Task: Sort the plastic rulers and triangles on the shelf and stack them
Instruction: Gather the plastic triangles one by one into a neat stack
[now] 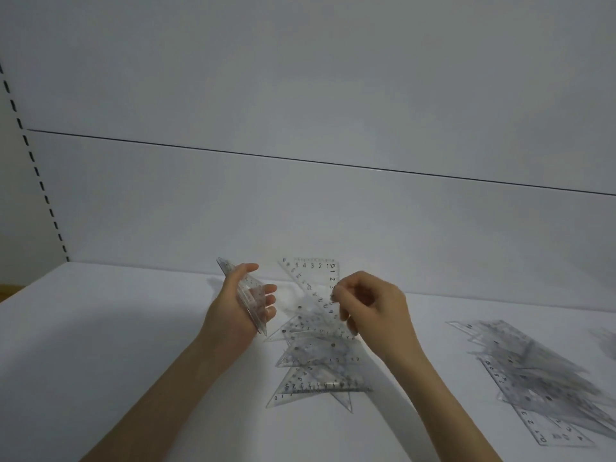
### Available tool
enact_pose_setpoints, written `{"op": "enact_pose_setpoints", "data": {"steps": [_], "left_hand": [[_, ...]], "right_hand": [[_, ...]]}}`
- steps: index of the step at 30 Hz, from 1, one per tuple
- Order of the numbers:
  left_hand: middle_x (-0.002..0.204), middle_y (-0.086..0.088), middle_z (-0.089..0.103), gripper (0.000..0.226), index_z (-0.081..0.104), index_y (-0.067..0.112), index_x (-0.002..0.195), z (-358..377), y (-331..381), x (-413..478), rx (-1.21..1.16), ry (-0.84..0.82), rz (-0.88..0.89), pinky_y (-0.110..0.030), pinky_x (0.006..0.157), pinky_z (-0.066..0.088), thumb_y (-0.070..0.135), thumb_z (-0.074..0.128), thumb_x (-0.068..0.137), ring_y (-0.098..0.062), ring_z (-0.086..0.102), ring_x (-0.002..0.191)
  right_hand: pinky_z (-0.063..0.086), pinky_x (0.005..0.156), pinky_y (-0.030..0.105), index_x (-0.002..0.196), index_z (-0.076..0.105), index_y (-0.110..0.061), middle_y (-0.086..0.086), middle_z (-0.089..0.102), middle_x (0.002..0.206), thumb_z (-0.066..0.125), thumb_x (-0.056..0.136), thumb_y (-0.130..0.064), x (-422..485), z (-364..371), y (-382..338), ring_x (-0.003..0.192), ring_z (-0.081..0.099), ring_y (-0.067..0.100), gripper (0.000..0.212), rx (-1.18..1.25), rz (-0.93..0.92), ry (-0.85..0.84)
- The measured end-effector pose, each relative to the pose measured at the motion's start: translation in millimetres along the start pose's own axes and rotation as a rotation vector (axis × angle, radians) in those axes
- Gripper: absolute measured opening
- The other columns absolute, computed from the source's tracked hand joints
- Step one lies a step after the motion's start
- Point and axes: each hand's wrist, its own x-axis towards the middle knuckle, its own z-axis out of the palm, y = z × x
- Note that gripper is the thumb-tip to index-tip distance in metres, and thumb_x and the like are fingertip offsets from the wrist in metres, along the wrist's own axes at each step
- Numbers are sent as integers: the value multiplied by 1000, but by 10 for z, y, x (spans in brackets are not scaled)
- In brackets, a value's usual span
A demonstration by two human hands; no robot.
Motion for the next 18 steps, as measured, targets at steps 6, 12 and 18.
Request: {"op": "enact_pose_setpoints", "data": {"steps": [6, 12, 18], "left_hand": [[73, -18, 62, 48, 55, 13, 102, 138, -144, -100, 74, -151, -22, -23, 41, 43, 54, 32, 93, -24, 57, 54], [80, -17, 60, 26, 52, 15, 115, 91, -178, -195, 140, -395, -21, -32, 53, 52, 28, 38, 96, -26, 63, 64], [91, -21, 62, 29, 56, 22, 112, 59, -203, -209, 177, -414, -86, -39, 57, 52, 35, 43, 90, -30, 62, 76]], "right_hand": [[51, 56, 23, 76, 69, -2, 10, 65, 61, 62, 89, -5, -60, 180, -54, 55, 59, 18, 15, 347, 264, -219], [37, 48, 20, 70, 69, -1, 5, 57, 53, 69, 84, -10, -103, 341, -24, 48, 45, 15, 17, 224, 303, -183], [41, 46, 12, 62, 63, -5, -2, 45, 50, 72, 79, -3, -136, 369, -59, 41, 42, 2, 19, 97, 204, -157]]}}
